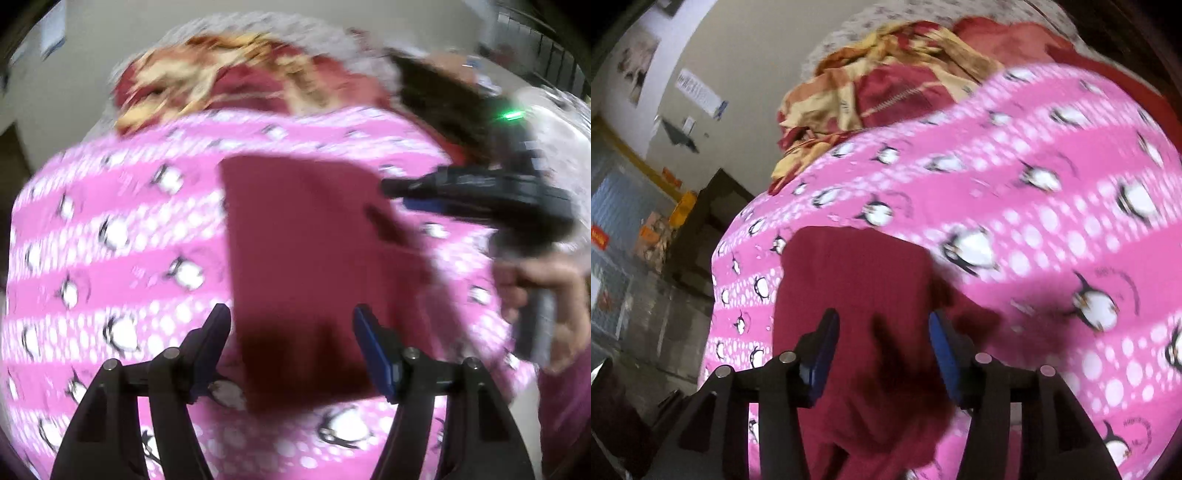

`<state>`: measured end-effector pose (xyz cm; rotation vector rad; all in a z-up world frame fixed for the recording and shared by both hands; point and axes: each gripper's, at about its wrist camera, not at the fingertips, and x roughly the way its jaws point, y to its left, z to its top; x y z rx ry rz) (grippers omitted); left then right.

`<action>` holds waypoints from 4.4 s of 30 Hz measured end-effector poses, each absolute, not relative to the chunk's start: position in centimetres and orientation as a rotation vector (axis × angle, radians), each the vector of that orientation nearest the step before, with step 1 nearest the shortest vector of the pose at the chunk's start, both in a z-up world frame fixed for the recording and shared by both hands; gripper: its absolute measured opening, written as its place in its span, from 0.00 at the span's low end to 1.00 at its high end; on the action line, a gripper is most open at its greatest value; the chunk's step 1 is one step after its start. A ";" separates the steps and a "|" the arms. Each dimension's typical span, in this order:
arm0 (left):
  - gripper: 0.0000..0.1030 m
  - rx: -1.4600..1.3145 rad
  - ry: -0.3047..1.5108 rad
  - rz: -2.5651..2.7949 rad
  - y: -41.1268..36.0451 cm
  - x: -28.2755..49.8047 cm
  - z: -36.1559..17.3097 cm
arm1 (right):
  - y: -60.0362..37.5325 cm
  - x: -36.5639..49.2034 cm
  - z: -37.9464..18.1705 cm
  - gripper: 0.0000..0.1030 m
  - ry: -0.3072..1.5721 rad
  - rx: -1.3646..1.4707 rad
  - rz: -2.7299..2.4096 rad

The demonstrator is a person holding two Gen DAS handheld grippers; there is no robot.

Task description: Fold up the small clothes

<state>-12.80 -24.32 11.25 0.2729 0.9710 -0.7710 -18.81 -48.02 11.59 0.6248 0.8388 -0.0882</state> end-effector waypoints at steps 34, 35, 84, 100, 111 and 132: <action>0.66 0.260 1.056 -0.720 -23.5 -13.3 6.8 | -39.8 -28.2 8.8 0.07 0.943 0.511 0.001; 0.66 0.260 1.059 -0.714 -23.5 -13.1 6.5 | -39.9 -28.9 8.5 0.07 0.954 0.507 -0.014; 0.72 0.253 1.100 -0.696 -24.7 -11.9 4.6 | -42.4 -25.8 7.4 0.50 0.998 0.463 -0.243; 0.73 0.258 1.088 -0.715 -25.8 -11.3 5.0 | -43.4 -24.4 5.9 0.61 1.008 0.509 -0.269; 0.84 0.183 1.125 -0.799 -26.0 -9.4 4.3 | -45.9 -25.4 4.6 0.80 0.929 0.702 -0.179; 0.55 0.019 1.224 -0.940 -25.6 -7.9 5.1 | -44.9 -21.7 6.8 0.45 0.840 0.749 0.017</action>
